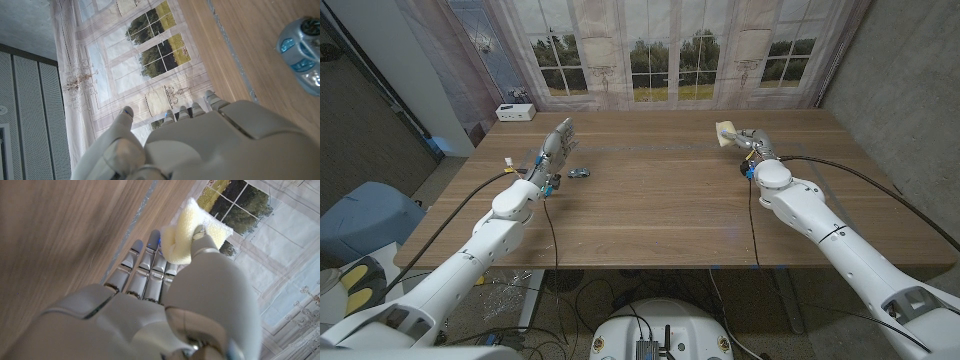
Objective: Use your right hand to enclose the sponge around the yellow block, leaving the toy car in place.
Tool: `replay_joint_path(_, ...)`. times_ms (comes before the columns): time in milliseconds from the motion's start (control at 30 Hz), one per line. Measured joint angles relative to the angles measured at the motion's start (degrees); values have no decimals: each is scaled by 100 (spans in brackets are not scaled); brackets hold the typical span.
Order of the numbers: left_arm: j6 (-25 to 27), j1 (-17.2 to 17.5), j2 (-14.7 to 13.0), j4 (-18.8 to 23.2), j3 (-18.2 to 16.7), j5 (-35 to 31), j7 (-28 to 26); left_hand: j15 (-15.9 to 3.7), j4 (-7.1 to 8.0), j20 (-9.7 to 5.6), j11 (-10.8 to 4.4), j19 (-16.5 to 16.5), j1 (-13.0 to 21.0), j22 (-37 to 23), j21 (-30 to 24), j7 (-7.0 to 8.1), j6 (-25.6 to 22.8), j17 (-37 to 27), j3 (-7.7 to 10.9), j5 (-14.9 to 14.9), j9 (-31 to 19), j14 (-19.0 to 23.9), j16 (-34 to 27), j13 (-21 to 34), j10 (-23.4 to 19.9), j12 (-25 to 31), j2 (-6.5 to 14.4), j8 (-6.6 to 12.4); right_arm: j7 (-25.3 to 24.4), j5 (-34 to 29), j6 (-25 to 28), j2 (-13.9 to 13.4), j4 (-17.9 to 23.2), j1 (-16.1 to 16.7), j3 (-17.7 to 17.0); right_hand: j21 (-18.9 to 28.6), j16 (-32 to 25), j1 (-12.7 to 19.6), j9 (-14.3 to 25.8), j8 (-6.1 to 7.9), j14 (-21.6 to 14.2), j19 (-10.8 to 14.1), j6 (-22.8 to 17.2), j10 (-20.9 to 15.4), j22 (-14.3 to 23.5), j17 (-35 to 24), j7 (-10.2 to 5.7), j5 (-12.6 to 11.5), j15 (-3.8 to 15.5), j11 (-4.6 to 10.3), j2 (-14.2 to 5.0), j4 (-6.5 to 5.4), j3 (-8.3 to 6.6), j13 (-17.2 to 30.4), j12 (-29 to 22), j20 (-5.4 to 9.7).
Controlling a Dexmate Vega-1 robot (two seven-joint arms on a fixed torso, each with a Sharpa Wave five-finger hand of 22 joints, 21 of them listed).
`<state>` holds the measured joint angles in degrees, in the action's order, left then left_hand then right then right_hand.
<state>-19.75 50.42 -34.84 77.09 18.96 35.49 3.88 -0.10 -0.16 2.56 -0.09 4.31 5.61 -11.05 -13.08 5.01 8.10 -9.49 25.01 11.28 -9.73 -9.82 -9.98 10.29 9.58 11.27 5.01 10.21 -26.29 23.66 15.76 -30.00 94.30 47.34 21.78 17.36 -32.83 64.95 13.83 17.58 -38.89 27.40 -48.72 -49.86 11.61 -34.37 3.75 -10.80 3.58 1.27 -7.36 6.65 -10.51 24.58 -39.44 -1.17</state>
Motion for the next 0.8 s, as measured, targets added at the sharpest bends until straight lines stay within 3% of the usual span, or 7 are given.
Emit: replay_joint_path(800,-46,138,-69,90,-76,50,4,0,0,0,0,1,0,0,0,0,0,0,0,0,0,0,0,0,0,0,0,0,932,1176,-1088,15,-105,260,-282,90,0,1,45,2,-84,107,-32,0,26,-122,32,51,20,0,1,2,-78,-4,-52,-68)
